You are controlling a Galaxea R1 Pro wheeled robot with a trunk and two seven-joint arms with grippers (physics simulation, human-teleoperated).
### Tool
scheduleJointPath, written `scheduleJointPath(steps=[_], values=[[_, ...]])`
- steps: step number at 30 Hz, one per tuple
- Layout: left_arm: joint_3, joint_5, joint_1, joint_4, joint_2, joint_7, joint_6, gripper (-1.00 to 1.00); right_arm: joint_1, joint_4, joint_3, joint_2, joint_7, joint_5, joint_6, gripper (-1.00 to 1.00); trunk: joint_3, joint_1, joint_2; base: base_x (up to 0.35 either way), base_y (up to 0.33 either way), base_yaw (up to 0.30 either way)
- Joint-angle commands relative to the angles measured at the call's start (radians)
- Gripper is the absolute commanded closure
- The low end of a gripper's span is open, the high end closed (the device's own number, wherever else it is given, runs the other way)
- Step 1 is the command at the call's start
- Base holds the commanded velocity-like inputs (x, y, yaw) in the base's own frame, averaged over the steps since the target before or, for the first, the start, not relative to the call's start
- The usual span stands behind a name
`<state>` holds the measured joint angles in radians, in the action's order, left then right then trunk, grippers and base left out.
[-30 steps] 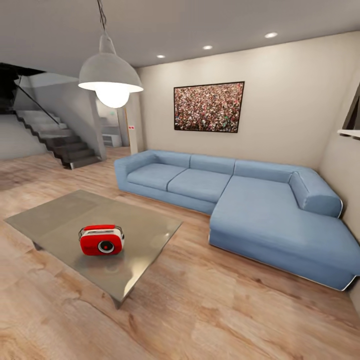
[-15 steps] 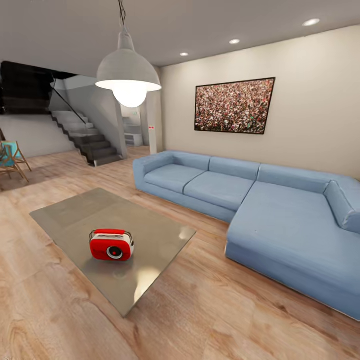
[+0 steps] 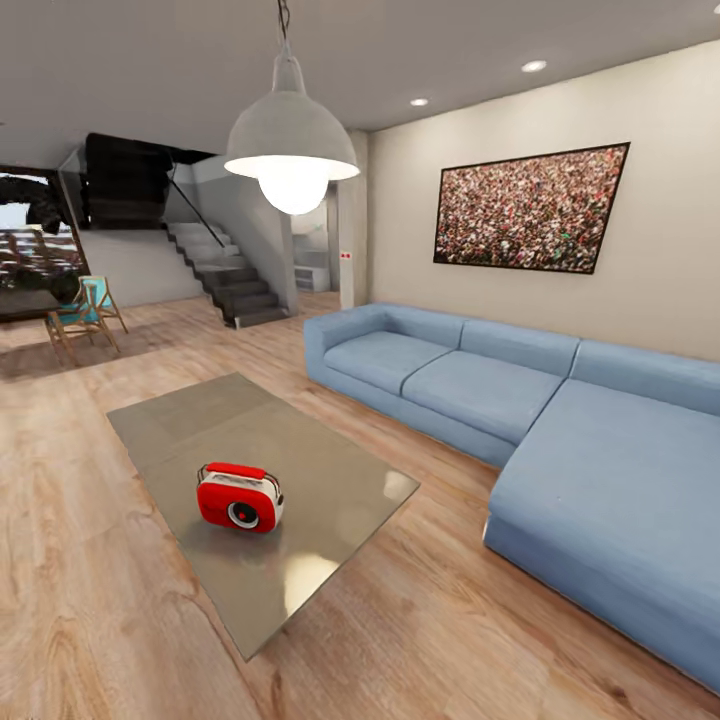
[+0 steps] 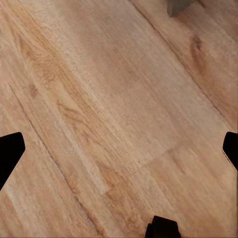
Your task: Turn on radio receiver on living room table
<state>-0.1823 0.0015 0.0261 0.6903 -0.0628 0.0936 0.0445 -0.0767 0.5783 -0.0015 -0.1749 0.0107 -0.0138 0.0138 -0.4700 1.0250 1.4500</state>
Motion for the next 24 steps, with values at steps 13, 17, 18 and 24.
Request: scheduleJointPath(steps=[13,17,18,24], values=[[-0.02,0.0,0.0,0.0,0.0,0.0,0.0,-1.0,0.0,0.0,-0.002,0.0,0.0,0.001,0.0,-1.0,0.0,0.0,0.0,0.236,-0.265,0.295],[-0.02,0.0,0.0,0.0,0.0,0.0,0.0,-1.0,0.0,0.0,-0.002,0.0,0.0,0.001,0.0,-1.0,0.0,0.0,0.0,0.203,-0.288,0.295],[-0.02,0.0,0.0,0.0,0.0,0.0,0.0,-1.0,0.0,0.0,-0.002,0.0,0.0,0.001,0.0,-1.0,0.0,0.0,0.0,0.203,-0.289,0.295],[-0.021,0.0,0.0,0.0,0.0,0.0,0.0,-1.0,0.0,0.0,-0.002,0.0,0.0,0.001,0.0,-1.0,0.0,0.0,0.0,0.195,-0.289,0.295]])
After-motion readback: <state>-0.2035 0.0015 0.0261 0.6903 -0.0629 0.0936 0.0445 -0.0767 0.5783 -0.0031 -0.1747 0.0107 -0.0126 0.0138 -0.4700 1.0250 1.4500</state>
